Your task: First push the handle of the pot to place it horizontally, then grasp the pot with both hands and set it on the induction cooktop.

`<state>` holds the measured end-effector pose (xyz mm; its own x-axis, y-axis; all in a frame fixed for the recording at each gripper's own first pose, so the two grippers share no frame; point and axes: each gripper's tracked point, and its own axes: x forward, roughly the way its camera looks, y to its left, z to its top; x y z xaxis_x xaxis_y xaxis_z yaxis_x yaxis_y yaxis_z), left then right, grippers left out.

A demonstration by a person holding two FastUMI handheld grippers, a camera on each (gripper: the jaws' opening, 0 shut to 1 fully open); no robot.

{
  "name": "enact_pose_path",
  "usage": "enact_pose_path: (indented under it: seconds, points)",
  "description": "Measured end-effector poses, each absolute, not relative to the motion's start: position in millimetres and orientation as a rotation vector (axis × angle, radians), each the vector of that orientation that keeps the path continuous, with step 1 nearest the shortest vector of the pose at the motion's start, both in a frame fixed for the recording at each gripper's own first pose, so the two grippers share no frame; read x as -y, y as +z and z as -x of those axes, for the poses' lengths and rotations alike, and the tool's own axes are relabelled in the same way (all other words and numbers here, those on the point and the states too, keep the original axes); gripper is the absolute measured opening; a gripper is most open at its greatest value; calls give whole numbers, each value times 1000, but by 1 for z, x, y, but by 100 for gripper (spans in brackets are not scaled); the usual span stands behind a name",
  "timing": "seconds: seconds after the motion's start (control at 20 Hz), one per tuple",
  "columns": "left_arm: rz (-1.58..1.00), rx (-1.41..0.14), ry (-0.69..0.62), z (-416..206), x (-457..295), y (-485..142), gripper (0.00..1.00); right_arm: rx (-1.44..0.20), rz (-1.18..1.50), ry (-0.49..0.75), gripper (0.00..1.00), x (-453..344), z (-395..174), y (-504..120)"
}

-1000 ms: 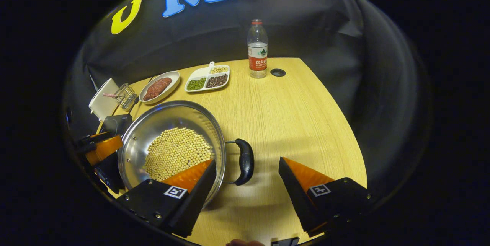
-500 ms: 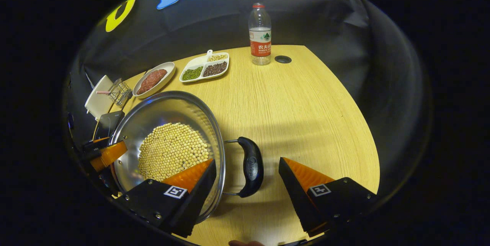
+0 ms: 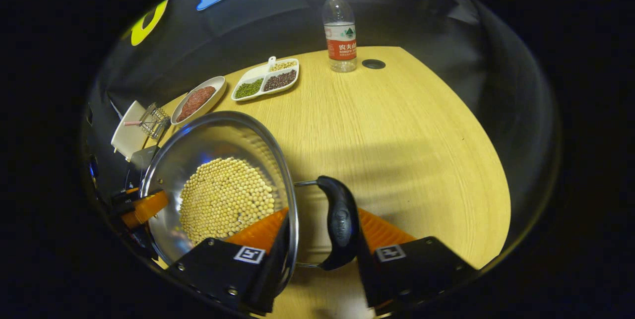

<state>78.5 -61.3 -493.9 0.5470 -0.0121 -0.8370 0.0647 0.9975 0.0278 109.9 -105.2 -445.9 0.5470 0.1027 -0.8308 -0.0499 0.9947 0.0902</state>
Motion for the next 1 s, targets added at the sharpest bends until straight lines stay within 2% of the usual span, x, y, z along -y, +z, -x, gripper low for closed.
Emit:
enact_pose_path:
  seconds: [0.05,0.15,0.4,0.55,0.6,0.65,0.75,0.9,1.0]
  points:
    - [-52,-993,-42,-78,61,-494,78,-984,-62,89,66,106,-111,-445]
    - [-34,-998,-40,-79,62,-494,72,-998,-81,84,62,104,-108,-446]
    - [-58,-990,-32,-80,62,-489,64,-1010,-63,75,62,105,-106,-447]
    - [-61,-981,-37,-82,61,-485,64,-1014,-62,74,63,103,-105,-446]
    - [-59,-981,-38,-82,60,-482,67,-1009,-56,76,62,102,-104,-444]
    - [-57,-977,-37,-80,60,-480,64,-1004,-48,80,62,102,-102,-441]
    - [-57,-973,-38,-76,58,-475,64,-996,-42,79,62,100,-98,-433]
    - [-49,-960,-31,-76,54,-464,68,-991,-47,80,62,98,-98,-429]
    - [-51,-949,-35,-75,51,-457,65,-983,-47,84,62,96,-98,-426]
